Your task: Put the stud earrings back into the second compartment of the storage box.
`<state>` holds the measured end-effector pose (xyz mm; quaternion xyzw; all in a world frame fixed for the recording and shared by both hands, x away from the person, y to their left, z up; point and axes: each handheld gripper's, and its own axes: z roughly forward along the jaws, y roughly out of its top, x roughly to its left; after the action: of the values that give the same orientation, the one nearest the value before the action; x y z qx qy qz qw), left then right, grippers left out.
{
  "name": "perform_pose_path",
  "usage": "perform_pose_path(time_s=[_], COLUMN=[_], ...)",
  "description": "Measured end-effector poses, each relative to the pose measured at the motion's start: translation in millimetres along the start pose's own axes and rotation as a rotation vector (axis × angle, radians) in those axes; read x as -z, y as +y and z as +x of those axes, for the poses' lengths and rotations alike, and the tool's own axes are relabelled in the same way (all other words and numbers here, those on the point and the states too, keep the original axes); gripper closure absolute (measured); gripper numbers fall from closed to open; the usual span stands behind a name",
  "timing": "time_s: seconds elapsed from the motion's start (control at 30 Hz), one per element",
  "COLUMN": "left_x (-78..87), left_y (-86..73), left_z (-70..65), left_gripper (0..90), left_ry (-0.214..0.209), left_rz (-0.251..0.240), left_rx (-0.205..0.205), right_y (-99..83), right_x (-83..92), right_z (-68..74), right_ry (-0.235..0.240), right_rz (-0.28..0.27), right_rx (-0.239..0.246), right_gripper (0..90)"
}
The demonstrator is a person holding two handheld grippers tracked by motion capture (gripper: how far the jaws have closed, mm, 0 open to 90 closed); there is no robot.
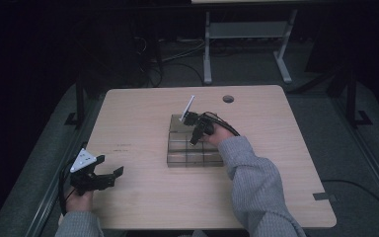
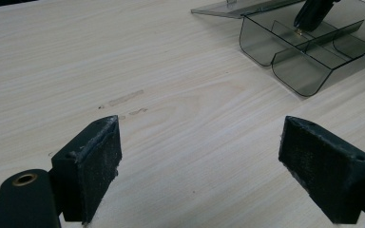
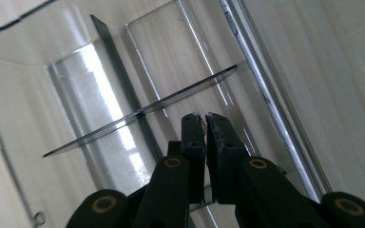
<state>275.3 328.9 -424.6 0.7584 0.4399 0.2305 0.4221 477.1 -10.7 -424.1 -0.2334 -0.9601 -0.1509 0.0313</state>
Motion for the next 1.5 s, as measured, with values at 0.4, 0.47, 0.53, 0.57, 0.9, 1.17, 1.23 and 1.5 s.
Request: perform_pose_path(time_s=[0.4,0.47,0.53,0.57,0.9,1.17,1.23,1.5], left_x=[-0.2,-0.1,0.0,0.0,-0.4,0.3,0.6,0.4], left_y=[0.0,0.0,0.1,0.0,-0.2,-0.4,-0.5,-0.5], left_z=[0.2,0.0,0.0,0.0,-0.2,-0.3,-0.4,-0.2], left_gripper=[14.0,14.0,13.9,14.0,13.9,13.9,14.0,14.0], left_ry=[-0.001,-0.001,-0.002,-0.002,-0.002,0.002,0.003,0.002], left_rz=[0.000,0.001,0.002,0.001,0.001,0.005,0.005,0.006], left_rx=[0.001,0.001,-0.002,-0.001,-0.005,-0.005,-0.001,-0.006], right_y=[1.9,1.4,1.0,0.6,-15.9,-33.0,-35.9,-50.9], right_x=[-6.1,-4.4,-2.0,-0.5,20.9,38.7,43.6,59.8], right_z=[-0.6,-0.4,0.2,0.6,-0.1,3.1,5.2,12.2], right_ry=[-0.002,-0.003,-0.007,-0.011,-0.017,-0.014,-0.014,-0.025], right_rz=[0.015,0.008,-0.003,-0.005,-0.051,-0.073,-0.077,-0.094], right_rx=[-0.005,-0.003,-0.006,-0.008,-0.015,-0.011,-0.007,0.002], right_gripper=[79.9,78.0,76.7,75.9,72.3,66.8,65.7,63.5])
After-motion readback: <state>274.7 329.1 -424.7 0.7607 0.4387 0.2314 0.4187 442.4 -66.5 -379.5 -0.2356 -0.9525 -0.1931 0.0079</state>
